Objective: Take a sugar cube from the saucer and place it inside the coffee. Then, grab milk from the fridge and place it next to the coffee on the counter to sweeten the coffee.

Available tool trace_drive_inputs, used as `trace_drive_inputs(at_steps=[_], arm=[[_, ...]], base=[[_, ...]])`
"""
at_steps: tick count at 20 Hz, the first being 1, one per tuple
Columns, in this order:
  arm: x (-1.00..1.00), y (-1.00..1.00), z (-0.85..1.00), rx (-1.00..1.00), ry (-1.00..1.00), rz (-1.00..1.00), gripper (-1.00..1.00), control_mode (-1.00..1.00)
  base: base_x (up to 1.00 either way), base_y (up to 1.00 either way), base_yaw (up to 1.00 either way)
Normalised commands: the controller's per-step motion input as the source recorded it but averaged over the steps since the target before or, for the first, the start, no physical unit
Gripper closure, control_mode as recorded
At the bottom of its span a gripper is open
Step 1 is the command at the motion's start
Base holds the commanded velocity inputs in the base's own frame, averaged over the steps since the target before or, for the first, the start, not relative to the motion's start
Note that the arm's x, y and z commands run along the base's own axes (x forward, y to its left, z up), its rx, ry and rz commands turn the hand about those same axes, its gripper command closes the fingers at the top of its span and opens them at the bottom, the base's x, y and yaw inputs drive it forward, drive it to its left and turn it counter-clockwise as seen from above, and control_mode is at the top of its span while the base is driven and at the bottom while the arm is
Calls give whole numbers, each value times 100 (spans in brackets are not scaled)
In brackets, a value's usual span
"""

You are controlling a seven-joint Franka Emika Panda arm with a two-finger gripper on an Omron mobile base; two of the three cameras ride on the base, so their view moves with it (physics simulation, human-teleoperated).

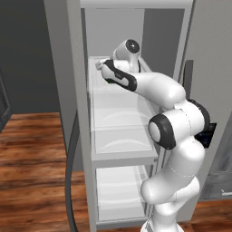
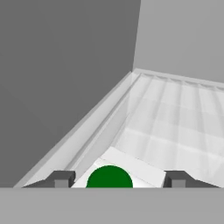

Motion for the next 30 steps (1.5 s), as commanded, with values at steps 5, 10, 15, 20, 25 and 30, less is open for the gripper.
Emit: trace_drive_inputs(at_steps=[5,10,15,20,25,30], arm=[[1,0,-9,0,0,0,100,-100],[-67,0,0,-2,-3,-1,100,-100],[-100,-17,37,0,-5,0,100,-100],[-100,-57,21,0,0,0,100,-100],[-100,-46,0,0,0,0,100,-100],[-100,-21,0,0,0,-3,100,-100]], base=[[0,0,0],[0,0,0],[0,0,0],[0,0,0],[0,0,0],[0,0,0]])
